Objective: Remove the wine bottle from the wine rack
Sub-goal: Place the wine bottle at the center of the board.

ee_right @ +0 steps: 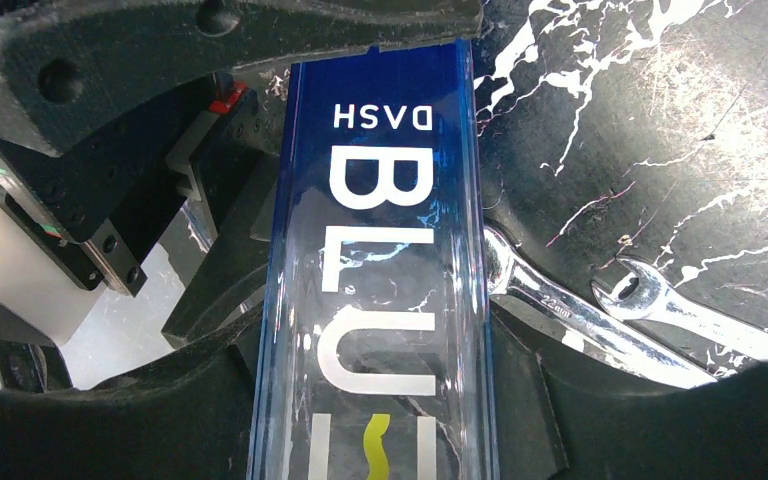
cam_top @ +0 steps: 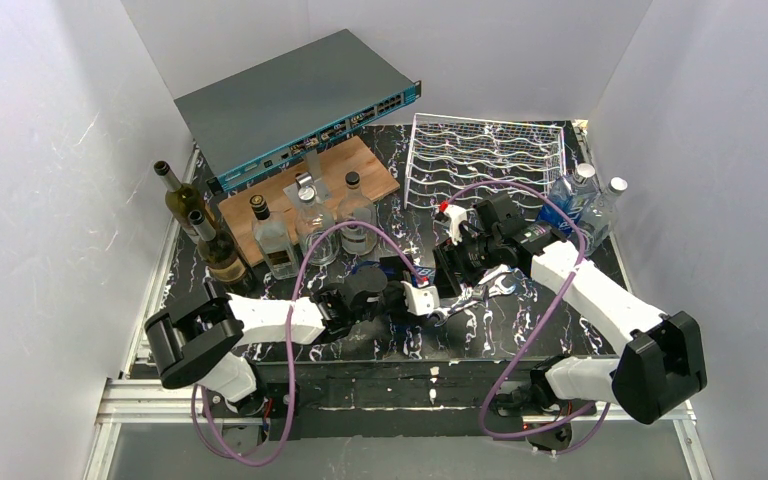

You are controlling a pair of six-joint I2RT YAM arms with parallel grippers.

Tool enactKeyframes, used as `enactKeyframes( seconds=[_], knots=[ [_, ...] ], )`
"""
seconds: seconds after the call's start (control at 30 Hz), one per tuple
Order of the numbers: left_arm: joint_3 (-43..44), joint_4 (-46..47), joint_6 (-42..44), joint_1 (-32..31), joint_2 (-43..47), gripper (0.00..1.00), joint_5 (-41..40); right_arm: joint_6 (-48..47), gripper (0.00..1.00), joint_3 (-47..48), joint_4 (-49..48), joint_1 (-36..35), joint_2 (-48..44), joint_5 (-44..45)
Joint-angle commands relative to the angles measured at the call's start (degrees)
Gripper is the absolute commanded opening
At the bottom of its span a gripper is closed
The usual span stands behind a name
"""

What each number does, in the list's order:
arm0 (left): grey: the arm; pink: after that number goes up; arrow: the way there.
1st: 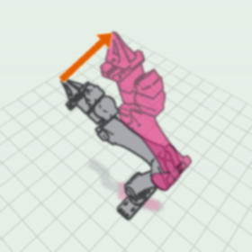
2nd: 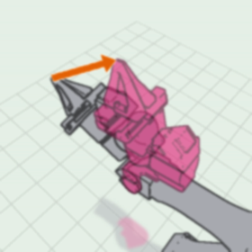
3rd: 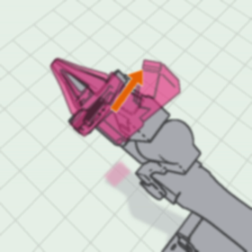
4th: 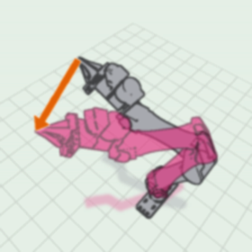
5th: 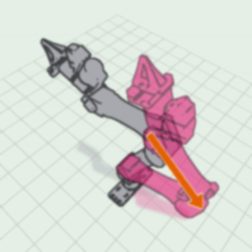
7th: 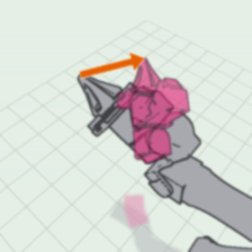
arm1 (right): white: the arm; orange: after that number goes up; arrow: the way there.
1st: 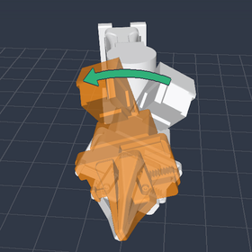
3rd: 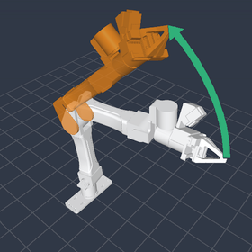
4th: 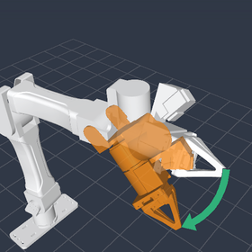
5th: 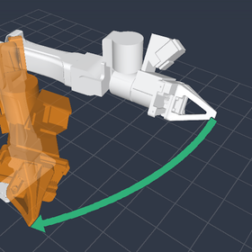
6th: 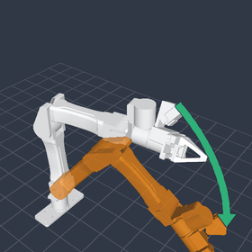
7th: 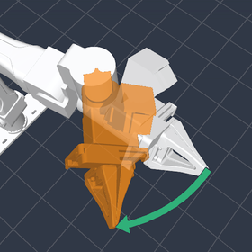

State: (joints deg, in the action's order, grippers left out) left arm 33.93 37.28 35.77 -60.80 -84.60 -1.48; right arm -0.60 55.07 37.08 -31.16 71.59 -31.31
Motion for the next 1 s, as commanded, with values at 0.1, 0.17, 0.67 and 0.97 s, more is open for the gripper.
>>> enactKeyframes(
  seconds=[0.1,0.17,0.67,0.97],
  knots=[
    [0.81,1.91,-1.32,0.41,1.41,0.72,-1.44,0.25,0.01,3.13,-4.56,-0.31,-0.34,-5.29],
    [0.55,1.92,-1.57,0.41,1.86,0.57,-1.79,0.25,0.01,3.16,-4.56,-0.31,-0.10,-5.73],
    [-3.45,1.83,-3.35,0.41,7.89,0.00,-1.59,-5.71,0.85,5.76,-1.28,-0.31,-0.99,-10.17],
    [-8.24,0.66,-6.69,0.41,14.52,0.00,-1.52,-10.88,0.98,12.88,3.41,-0.18,-0.86,-14.17]
  ],
)
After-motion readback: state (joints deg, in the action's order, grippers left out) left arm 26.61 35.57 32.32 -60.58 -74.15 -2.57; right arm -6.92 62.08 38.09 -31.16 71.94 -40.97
